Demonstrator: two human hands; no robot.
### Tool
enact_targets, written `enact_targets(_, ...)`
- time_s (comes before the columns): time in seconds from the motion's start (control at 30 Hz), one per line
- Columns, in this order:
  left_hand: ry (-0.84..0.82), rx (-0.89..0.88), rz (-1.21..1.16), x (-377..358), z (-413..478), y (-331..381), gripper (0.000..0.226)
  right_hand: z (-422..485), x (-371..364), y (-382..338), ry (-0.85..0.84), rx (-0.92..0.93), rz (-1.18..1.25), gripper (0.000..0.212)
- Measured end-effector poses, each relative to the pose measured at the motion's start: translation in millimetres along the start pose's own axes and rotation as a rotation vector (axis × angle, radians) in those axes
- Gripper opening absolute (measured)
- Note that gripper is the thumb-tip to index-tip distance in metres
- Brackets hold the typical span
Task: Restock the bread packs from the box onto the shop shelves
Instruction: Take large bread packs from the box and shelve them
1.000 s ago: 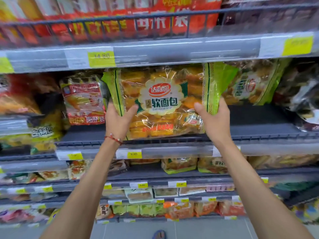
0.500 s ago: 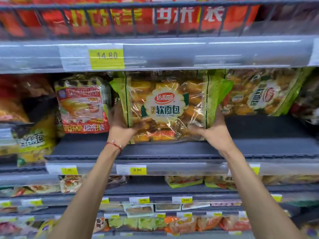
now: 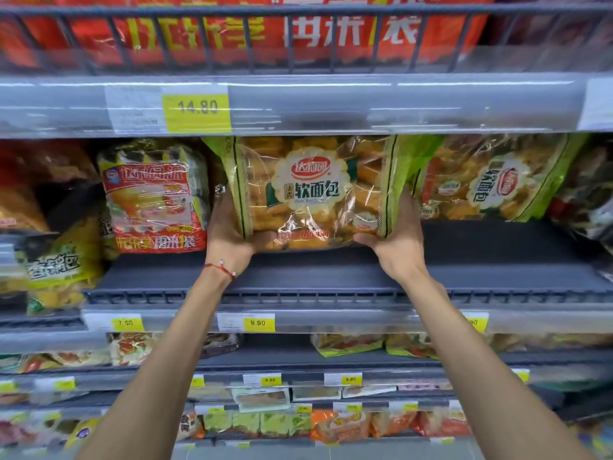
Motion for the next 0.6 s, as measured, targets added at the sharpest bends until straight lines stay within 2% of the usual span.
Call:
enact_targets(0.1, -0.003, 0.021, 0.039, -3, 7, -8, 0.1, 1, -4, -1, -0.044, -0.066, -0.039, 0.13)
enact_targets(0.23, -0.054, 0.06, 0.211, -10, 9, -21, 0.12, -4, -11, 6, -0.146, -0.135, -0.087, 0.138)
enact_targets(0.37, -0.054, 0.102, 0.344, -8, -4, -15, 0.125, -13, -6, 4, -0.13, -0.113, -0.072, 0.133)
enact_targets(0.43, -0.02, 0.123, 0.324, -3, -15, -9, 0.12, -21, -1, 4, -0.097, -0.104, -0.054, 0.125)
enact_targets(0.5, 0.041, 0.156, 0.254, 8, -32, 2, 0.106, -33, 8, 3, -0.044, -0.115, -0.006, 0.106)
enact_targets(0.6, 0.109, 0.18, 0.179, 22, -63, 18, 0.068, -60, 23, -4, 0.037, -0.107, 0.047, 0.068)
Point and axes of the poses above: each hand's wrist, its own z-axis towards the middle knuckle, its own x-axis out of the back of the hand, y = z × x, the point moved 7 cm from there along z, towards the middle knuckle, and after that the axes turned 1 degree about y, right-handed, at the moved point
